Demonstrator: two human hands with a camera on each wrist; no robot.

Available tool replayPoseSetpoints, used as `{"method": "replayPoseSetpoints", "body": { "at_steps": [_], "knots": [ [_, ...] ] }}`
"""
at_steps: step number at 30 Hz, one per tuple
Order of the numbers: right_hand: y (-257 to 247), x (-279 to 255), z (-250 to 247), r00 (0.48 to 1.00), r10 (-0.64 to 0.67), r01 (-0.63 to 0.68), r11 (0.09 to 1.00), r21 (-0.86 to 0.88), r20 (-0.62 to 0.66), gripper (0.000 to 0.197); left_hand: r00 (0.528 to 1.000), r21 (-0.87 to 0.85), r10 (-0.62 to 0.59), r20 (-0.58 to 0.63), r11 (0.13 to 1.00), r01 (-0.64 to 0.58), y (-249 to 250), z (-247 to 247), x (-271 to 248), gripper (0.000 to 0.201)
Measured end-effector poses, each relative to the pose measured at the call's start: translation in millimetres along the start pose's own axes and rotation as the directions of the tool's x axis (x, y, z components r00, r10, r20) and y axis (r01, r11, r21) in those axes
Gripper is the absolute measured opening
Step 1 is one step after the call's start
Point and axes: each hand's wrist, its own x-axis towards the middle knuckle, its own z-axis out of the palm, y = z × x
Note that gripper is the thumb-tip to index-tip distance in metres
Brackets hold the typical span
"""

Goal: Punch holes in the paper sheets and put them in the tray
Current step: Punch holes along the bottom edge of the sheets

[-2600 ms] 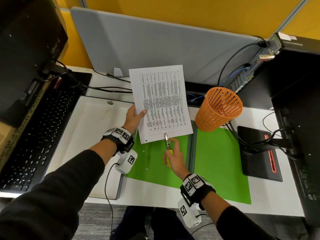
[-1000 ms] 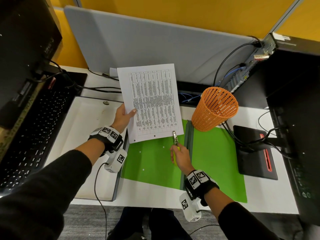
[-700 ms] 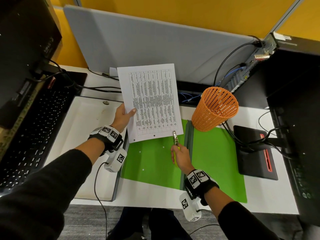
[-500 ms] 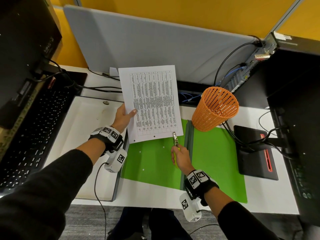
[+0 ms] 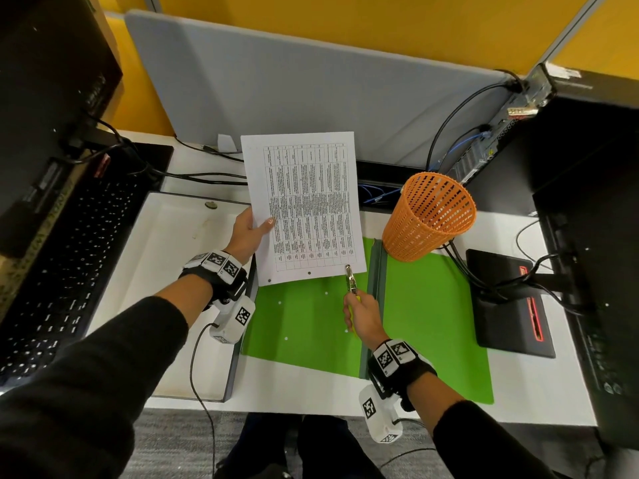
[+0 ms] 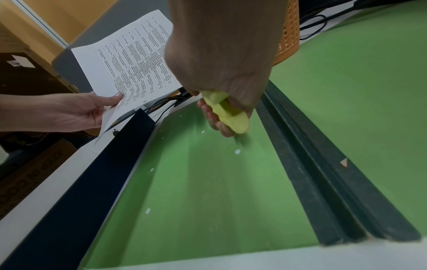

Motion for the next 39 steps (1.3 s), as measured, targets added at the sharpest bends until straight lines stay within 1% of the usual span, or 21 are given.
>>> {"method": "replayPoseSetpoints", "body": {
  "at_steps": [3, 5, 6, 8, 10, 13, 16, 19, 22, 23, 27, 31, 34, 37, 39],
  "knots": [
    [-1, -1, 0, 0.999, -0.046, 0.046, 0.999, -0.027, -0.004, 0.021, 1.0, 0.003, 0.0, -0.004, 1.0, 0.0, 0, 0, 1, 0.041],
    [-1, -3, 0, 0.995, -0.097, 0.096, 0.994, -0.044, -0.006, 0.011, 1.0, -0.002, -0.001, -0.006, 1.0, 0.001, 0, 1, 2, 0.041],
    [-1, -4, 0, 0.994, -0.112, 0.112, 0.993, -0.022, -0.001, 0.007, 1.0, -0.002, 0.0, -0.006, 1.0, 0.0, -1, 0, 2, 0.041],
    [-2, -6, -1, 0.991, -0.131, 0.131, 0.991, 0.022, -0.011, 0.028, 1.0, 0.002, 0.002, -0.006, 1.0, -0.002, -2, -1, 2, 0.041],
    [-4, -8, -3, 0.987, -0.158, 0.158, 0.987, 0.026, -0.019, 0.042, 1.0, 0.003, 0.005, -0.006, 1.0, -0.005, -2, -2, 2, 0.041],
    [-6, -9, -4, 0.983, -0.184, 0.184, 0.983, -0.006, -0.007, 0.056, 1.0, 0.005, 0.011, -0.005, 1.0, -0.011, -1, -3, 1, 0.042],
    [-2, -6, -5, 0.975, -0.224, 0.223, 0.974, -0.026, -0.002, 0.06, 1.0, 0.012, 0.008, -0.007, 1.0, -0.008, 0, -3, 0, 0.042],
    [3, -2, -5, 0.967, -0.254, 0.253, 0.967, -0.024, -0.038, 0.056, 1.0, 0.014, 0.01, -0.023, 1.0, -0.009, 1, -1, -2, 0.041],
    [7, 2, -4, 0.959, -0.271, 0.267, 0.962, -0.053, -0.087, 0.031, 0.999, 0.007, 0.015, -0.029, 1.0, -0.015, 3, 1, -3, 0.04],
    [7, 2, -4, 0.96, -0.266, 0.261, 0.963, -0.058, -0.088, 0.025, 1.0, 0.0, 0.014, -0.028, 1.0, -0.014, 3, 1, -3, 0.041],
    [9, 3, -5, 0.968, -0.244, 0.241, 0.969, -0.052, -0.064, 0.024, 1.0, 0.003, 0.005, -0.028, 1.0, -0.005, 4, 0, -3, 0.041],
    [7, -1, -5, 0.971, -0.23, 0.229, 0.973, -0.022, -0.067, 0.03, 1.0, 0.009, -0.002, -0.029, 1.0, 0.002, 4, 0, -3, 0.041],
    [2, -5, -6, 0.965, -0.253, 0.253, 0.967, -0.004, -0.068, 0.042, 1.0, 0.028, 0.003, -0.029, 1.0, -0.002, 4, 0, -3, 0.041],
    [2, -5, -6, 0.961, -0.275, 0.273, 0.961, -0.045, -0.039, 0.057, 1.0, 0.036, -0.003, -0.029, 0.999, 0.004, 5, 0, -4, 0.041],
    [4, -4, -6, 0.958, -0.285, 0.282, 0.957, -0.061, -0.037, 0.06, 1.0, 0.035, -0.004, -0.026, 0.999, 0.005, 6, 1, -5, 0.041]
  ]
}}
